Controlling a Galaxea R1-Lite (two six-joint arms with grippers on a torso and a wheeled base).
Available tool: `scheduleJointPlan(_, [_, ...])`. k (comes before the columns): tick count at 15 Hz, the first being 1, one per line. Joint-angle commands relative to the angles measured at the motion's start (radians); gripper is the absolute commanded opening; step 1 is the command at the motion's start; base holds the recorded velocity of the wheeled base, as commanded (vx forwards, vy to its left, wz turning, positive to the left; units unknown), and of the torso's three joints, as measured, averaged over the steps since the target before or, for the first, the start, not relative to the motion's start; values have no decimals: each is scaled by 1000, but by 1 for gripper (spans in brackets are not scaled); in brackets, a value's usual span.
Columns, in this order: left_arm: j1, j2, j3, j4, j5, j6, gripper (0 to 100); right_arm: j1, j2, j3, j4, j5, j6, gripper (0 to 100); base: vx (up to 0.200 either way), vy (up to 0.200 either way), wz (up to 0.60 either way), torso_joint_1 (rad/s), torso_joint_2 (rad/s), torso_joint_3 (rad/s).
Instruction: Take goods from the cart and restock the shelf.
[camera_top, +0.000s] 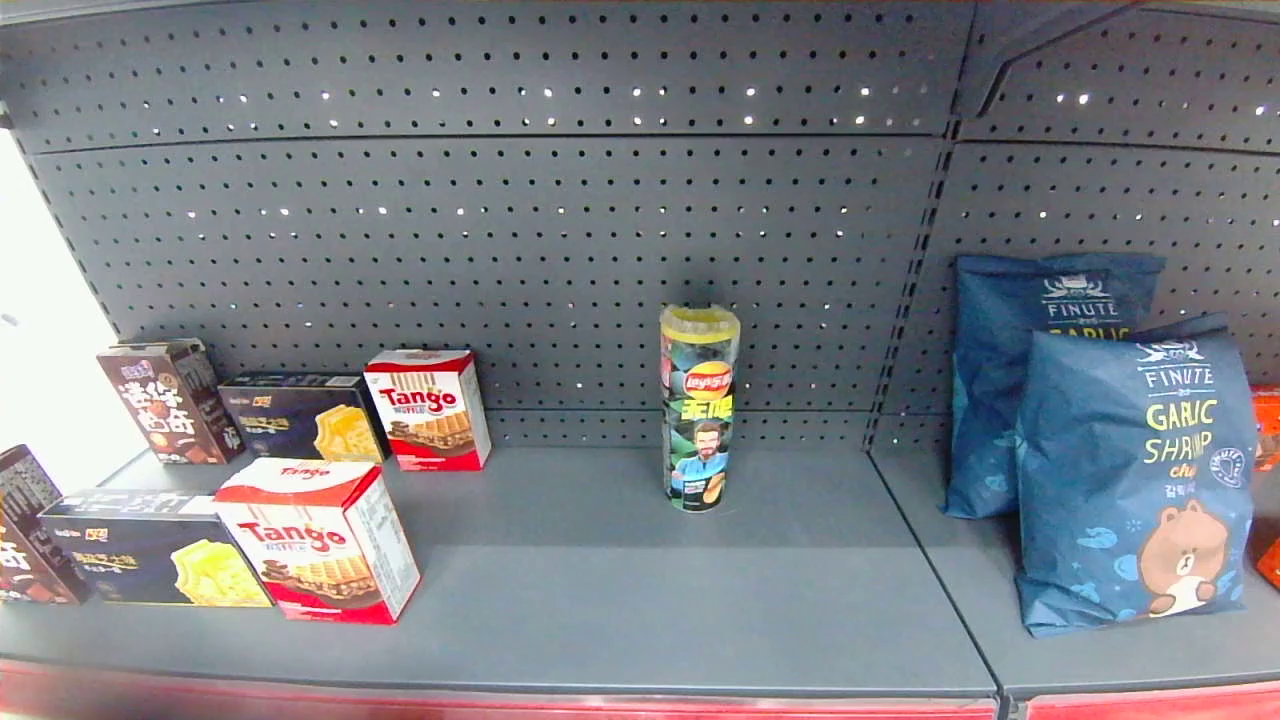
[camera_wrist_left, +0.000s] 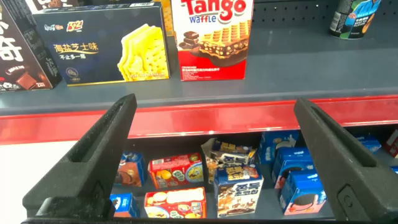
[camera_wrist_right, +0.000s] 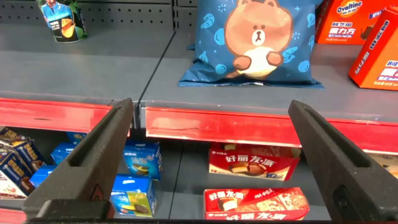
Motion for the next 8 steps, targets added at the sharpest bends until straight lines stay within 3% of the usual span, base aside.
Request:
scheduleJointPlan(1, [1, 0, 0, 0, 0, 0, 100, 0, 0, 0, 0, 0, -1, 100, 0, 0, 0, 0, 0, 0])
scheduleJointPlan(8, [1, 0, -2, 1, 0, 0, 100, 0, 0, 0, 0, 0, -1, 100, 0, 0, 0, 0, 0, 0])
